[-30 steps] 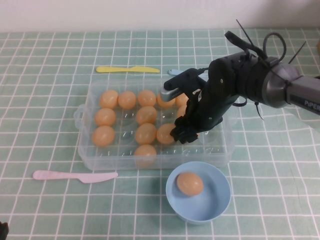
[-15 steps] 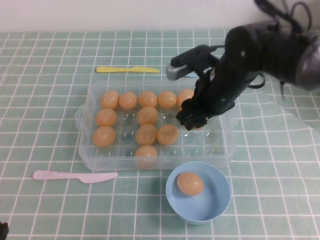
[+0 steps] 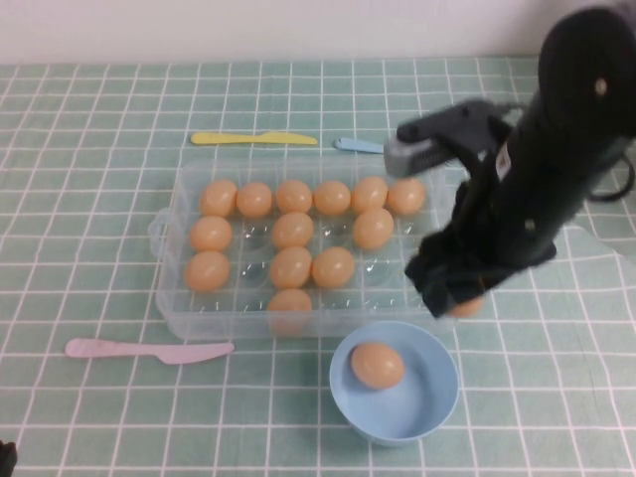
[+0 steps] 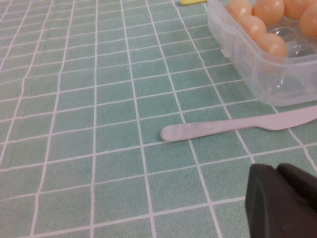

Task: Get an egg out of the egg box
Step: Place the egg in the bowl

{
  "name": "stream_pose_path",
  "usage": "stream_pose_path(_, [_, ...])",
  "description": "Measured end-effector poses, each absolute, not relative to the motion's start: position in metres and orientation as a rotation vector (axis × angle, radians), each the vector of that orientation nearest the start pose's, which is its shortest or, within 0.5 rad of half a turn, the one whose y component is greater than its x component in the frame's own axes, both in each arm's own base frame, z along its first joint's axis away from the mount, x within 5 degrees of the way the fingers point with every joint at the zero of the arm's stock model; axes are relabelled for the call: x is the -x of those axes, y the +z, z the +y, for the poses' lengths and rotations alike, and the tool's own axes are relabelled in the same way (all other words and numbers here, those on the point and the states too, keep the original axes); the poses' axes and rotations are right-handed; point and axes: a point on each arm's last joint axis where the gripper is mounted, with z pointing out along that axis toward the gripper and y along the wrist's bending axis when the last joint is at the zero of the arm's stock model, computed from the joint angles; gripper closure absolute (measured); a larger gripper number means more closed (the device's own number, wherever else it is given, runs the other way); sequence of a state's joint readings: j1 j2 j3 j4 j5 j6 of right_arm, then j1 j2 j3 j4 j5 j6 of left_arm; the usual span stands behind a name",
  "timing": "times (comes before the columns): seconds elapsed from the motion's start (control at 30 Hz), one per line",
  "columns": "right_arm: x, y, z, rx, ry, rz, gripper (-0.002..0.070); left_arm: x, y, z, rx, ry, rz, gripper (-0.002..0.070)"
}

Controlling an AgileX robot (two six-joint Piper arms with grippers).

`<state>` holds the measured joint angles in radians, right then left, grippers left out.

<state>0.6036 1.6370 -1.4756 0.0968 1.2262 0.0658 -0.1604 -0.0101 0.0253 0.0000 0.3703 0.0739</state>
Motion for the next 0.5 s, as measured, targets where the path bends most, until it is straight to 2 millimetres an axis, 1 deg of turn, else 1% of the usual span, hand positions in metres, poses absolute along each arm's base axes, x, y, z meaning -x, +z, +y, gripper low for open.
stream_pose_path(0.07, [-0.257,0.31,0.196,0.772,0.248,2.838,0.029,-0.052,0.172,-0.008,-0.219,-0.06,1.857,0.068])
stream_pose_path(0.13, [-0.247,0.299,0.199,0.805,0.248,2.854,0.029,-0.052,0.172,-0.008,-0.219,-0.06,1.857,0.068])
stream_pose_path(0.23, [-0.239,0.29,0.209,0.837,0.287,2.844,0.029,-0.052,0.172,-0.008,-0.219,-0.06,1.857,0.068])
stream_pose_path(0.33, [-0.239,0.282,0.218,0.827,0.343,2.852,0.029,-0.052,0.172,-0.008,-0.219,-0.06,1.857,0.068])
stream_pose_path(0.5, [-0.25,0.257,0.228,0.765,0.319,2.904,0.0291,-0.052,0.172,-0.008,-0.219,-0.06,1.857,0.068])
